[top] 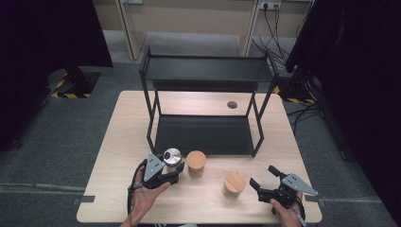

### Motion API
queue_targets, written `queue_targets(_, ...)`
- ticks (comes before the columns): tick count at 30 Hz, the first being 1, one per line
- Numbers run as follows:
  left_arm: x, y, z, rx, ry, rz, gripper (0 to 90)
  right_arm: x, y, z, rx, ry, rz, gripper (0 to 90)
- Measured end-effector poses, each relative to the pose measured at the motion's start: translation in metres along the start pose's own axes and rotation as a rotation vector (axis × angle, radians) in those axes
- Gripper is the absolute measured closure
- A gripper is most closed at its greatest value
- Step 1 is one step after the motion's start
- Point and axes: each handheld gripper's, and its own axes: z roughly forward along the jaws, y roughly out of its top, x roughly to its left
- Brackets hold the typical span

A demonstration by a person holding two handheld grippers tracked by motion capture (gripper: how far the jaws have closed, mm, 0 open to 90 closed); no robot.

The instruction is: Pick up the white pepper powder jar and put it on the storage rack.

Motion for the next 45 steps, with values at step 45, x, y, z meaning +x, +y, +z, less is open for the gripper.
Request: queue_targets(45, 0.013, 0.027, 0.097, 0.018, 0.167, -0.025, 30.7, -0.002, 0.000, -0.001, -0.002, 0.007, 0.005, 0.4)
